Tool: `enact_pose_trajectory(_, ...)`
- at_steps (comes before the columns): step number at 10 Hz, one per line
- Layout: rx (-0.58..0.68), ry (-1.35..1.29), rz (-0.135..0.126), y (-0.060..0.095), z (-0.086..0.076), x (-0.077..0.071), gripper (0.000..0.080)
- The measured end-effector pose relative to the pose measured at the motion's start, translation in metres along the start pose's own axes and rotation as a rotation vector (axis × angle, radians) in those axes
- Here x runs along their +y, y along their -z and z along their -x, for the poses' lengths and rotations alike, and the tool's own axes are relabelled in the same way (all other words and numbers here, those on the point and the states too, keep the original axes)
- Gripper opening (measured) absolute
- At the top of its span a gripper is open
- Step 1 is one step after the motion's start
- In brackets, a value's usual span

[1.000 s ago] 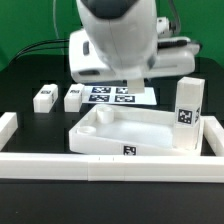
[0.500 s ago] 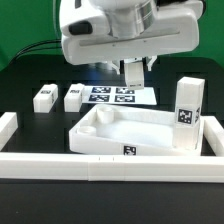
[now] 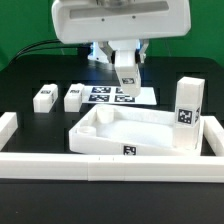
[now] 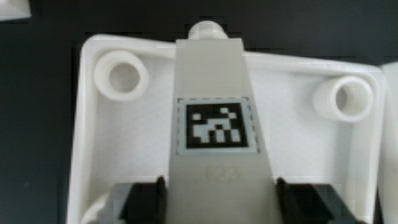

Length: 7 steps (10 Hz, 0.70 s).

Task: Assemble desk

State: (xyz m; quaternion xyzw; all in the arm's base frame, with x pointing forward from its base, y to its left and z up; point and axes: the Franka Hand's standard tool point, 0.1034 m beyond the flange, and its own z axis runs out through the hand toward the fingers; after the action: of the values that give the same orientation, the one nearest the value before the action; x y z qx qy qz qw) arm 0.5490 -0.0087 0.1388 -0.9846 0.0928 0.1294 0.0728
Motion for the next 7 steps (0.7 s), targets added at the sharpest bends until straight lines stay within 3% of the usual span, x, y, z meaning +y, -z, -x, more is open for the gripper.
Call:
enact_pose_trajectory(1,0.062,-0.002,0.003,0.004,-0.009,0.000,0.0288)
enact_pose_trajectory(4,0.269,0.003,0.019,0.004,-0.018,0.002,0.0288)
enact_pose_trajectory(5,0.348,-0.006,0.019,0.005,-0.020,0.005,0.0288)
enact_pose_trajectory(6,0.392,-0.048,-0.002,0.007,-0.023,0.014,0.0288)
enact_pose_trajectory(7,0.428,-0.053,0.002,0.013,-0.029,0.020,0.0288)
